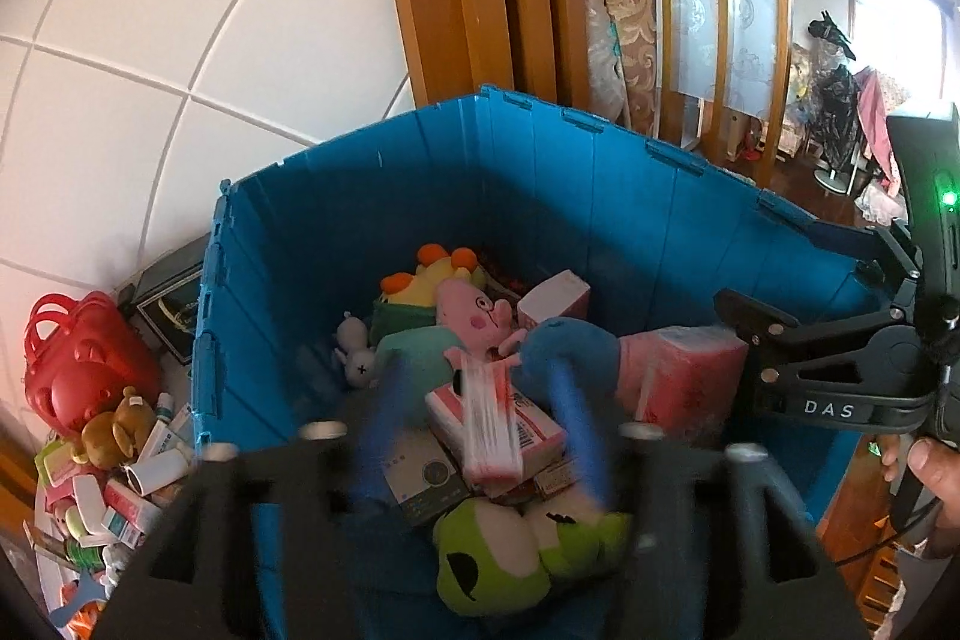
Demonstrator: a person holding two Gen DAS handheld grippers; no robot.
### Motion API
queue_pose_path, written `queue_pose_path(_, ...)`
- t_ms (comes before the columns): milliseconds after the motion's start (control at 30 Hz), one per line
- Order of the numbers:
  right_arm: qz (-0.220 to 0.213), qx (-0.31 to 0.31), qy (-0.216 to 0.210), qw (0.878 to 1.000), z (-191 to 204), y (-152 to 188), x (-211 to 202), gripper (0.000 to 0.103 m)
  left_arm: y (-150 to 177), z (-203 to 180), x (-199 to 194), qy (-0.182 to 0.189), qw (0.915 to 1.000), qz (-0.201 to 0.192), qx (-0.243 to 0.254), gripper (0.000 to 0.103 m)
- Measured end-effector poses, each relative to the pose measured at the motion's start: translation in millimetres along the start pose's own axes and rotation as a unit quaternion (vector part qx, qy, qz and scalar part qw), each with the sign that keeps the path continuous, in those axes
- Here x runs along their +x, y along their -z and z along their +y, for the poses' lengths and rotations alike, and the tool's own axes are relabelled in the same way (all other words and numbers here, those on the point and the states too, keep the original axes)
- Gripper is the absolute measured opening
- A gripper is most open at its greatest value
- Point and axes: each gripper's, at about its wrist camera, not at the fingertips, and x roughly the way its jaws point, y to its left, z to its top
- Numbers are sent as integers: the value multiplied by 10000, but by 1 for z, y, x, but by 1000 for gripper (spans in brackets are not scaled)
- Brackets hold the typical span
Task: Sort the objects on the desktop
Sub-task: 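Open both tools to drop the ointment box and tissue pack into the bin, then move both tools back from the bin to the pile on the bed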
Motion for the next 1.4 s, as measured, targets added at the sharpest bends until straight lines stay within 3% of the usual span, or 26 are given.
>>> queue_pose_path(67, -25, 15, 66, 10000, -1, -1, -1, 103, 1, -1, -7, -67, 9999, -153, 17, 80)
queue_pose_path(333, -173, 74, 161, 9997, 4, -2, -22, 103, 8, 18, -28, -31, 9989, -414, -234, 81)
queue_pose_path(467, -403, 41, 109, 9991, 18, -5, -44, 103, 17, 35, -43, -190, 9975, -565, -388, 81)
queue_pose_path(633, -897, 133, -282, 9955, 49, -12, -81, 103, 37, 70, -64, -446, 9933, -753, -750, 81)
queue_pose_path(867, -1401, 215, -1016, 9847, 114, -20, -124, 103, 87, 158, -98, -814, 9831, -899, -1374, 81)
queue_pose_path(1033, -1570, 208, -1456, 9766, 177, -18, -144, 103, 135, 228, -109, -1260, 9734, -690, -1784, 81)
queue_pose_path(1167, -1580, 95, -1835, 9702, 234, -13, -153, 103, 180, 284, -104, -1548, 9658, -243, -2065, 81)
queue_pose_path(1400, -1560, -251, -2212, 9623, 331, 7, -149, 103, 251, 329, -67, -1552, 9632, 490, -2138, 81)
